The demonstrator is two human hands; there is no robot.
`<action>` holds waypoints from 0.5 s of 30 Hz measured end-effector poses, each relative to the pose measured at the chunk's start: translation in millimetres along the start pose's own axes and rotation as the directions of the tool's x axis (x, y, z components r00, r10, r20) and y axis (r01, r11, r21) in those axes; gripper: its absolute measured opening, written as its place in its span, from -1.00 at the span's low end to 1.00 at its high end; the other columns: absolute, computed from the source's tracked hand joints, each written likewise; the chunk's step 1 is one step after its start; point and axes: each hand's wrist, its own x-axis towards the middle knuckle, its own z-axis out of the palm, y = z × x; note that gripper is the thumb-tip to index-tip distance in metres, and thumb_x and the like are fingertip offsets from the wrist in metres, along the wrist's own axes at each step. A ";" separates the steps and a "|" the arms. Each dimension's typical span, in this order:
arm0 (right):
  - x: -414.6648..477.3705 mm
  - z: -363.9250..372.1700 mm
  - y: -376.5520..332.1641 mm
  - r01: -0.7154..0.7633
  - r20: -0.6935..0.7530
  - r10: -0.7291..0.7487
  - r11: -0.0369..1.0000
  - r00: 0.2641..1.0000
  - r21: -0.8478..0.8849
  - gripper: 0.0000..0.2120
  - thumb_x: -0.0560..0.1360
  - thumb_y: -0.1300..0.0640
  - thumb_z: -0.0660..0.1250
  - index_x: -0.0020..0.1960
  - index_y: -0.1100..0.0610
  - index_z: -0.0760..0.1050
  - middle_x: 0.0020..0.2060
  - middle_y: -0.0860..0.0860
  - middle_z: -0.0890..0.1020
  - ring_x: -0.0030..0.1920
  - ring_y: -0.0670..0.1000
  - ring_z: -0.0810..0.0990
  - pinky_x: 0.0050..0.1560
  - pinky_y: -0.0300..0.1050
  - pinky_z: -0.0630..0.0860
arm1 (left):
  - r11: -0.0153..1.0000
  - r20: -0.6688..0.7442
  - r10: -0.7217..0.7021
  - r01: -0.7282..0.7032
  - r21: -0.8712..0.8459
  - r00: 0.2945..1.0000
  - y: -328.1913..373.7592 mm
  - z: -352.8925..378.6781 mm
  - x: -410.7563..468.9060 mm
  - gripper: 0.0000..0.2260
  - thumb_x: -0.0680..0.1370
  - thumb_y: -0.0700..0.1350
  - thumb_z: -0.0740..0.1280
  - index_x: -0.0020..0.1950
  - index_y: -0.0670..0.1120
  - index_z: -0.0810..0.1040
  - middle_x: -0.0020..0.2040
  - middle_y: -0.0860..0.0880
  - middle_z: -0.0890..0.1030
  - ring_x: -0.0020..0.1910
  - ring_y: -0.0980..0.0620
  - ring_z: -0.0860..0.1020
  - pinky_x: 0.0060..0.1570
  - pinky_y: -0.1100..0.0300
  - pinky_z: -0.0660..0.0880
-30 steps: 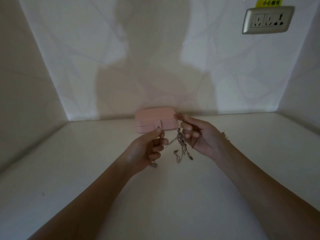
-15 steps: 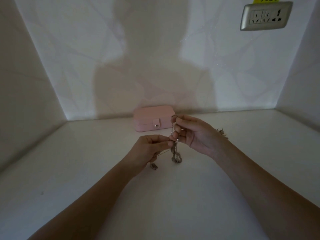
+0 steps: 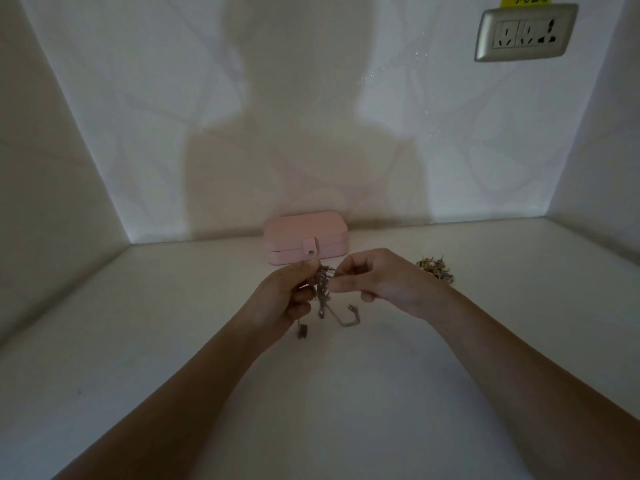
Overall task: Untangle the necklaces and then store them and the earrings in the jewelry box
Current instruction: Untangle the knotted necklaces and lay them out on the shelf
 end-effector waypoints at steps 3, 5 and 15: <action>0.1 4.1 0.0 -0.035 0.010 0.035 0.998 0.999 -0.056 -0.86 0.38 0.09 0.51 -0.24 0.10 0.58 -0.52 -0.21 0.44 -0.52 -0.23 0.36 -0.42 -0.37 0.21 | 0.993 0.055 0.026 -0.032 0.111 0.998 -4.1 1.4 -0.8 -0.83 0.48 -0.03 0.28 -0.14 -0.10 0.58 -0.36 0.06 0.44 -0.45 0.18 0.23 -0.49 0.37 0.14; 1.1 3.4 1.7 -0.016 -0.023 0.016 1.000 1.000 -0.018 -0.86 0.38 0.07 0.51 -0.20 0.14 0.63 -0.47 -0.18 0.49 -0.45 -0.24 0.39 -0.35 -0.33 0.27 | 0.981 0.045 0.054 -0.061 0.184 0.998 -4.9 0.6 -0.6 -0.86 0.44 -0.04 0.32 -0.19 -0.05 0.65 -0.39 0.05 0.37 -0.45 0.17 0.20 -0.50 0.37 0.16; 6.1 0.1 7.7 -0.018 -0.041 0.023 0.994 0.999 0.104 -0.86 0.36 0.21 0.51 -0.10 0.20 0.64 -0.20 0.02 0.66 -0.06 -0.06 0.58 0.14 -0.15 0.45 | 0.969 0.009 0.020 -0.021 0.248 1.000 -6.9 0.6 -1.2 -0.74 0.48 0.05 0.30 -0.08 -0.14 0.60 -0.47 0.09 0.23 -0.51 0.18 0.16 -0.54 0.37 0.16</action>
